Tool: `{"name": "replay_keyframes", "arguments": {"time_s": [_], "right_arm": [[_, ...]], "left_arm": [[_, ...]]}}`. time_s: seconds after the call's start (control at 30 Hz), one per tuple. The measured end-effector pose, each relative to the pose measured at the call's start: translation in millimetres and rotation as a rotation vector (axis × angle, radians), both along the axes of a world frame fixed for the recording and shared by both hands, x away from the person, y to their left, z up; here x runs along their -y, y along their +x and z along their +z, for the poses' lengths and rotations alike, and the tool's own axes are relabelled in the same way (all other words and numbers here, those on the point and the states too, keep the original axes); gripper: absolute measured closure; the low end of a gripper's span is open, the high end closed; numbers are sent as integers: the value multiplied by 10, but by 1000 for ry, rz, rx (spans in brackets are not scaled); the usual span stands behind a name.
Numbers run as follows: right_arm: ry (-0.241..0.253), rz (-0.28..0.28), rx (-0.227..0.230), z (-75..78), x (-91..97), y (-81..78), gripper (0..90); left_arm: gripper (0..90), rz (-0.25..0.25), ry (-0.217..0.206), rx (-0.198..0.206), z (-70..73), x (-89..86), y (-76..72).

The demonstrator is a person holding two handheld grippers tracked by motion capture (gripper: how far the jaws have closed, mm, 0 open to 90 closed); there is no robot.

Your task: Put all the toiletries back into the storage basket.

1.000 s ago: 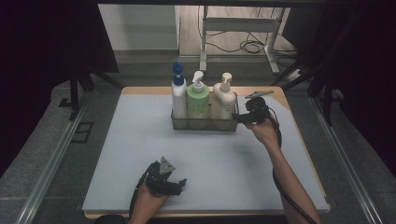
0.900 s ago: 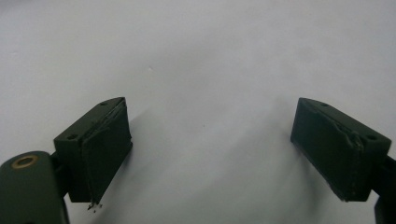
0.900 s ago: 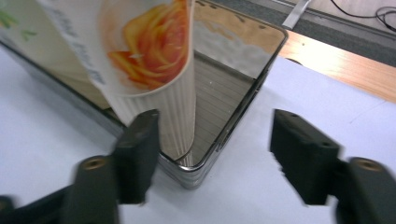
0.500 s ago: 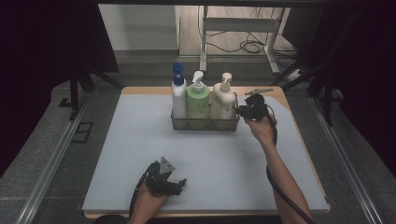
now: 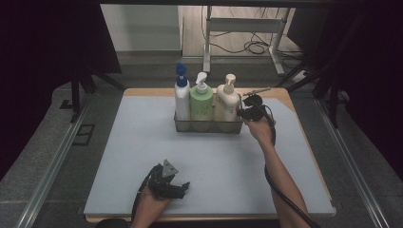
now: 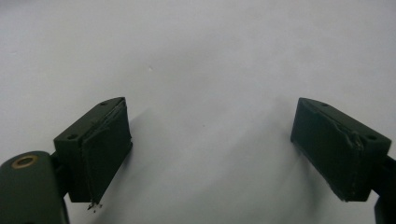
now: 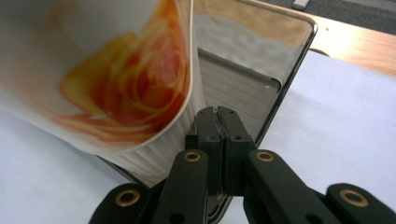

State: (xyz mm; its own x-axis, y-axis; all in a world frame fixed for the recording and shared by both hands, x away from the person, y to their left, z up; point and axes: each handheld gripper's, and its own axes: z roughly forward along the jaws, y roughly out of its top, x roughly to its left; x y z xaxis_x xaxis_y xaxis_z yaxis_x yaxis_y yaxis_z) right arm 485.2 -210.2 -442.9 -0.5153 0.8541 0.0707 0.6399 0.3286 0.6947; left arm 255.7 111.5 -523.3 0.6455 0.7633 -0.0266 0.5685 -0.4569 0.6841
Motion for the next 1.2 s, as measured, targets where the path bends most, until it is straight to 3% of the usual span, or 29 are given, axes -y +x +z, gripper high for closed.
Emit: {"name": "replay_keyframes", "arguments": {"time_s": [0.47, 1.2], "right_arm": [[10, -16, -34, -132, -43, 60, 892], [11, 49, -47, -202, -262, 35, 872]], "left_arm": [[120, 1, -1, -2, 0, 1, -1], [120, 2, -3, -1, 0, 3, -1]]}}
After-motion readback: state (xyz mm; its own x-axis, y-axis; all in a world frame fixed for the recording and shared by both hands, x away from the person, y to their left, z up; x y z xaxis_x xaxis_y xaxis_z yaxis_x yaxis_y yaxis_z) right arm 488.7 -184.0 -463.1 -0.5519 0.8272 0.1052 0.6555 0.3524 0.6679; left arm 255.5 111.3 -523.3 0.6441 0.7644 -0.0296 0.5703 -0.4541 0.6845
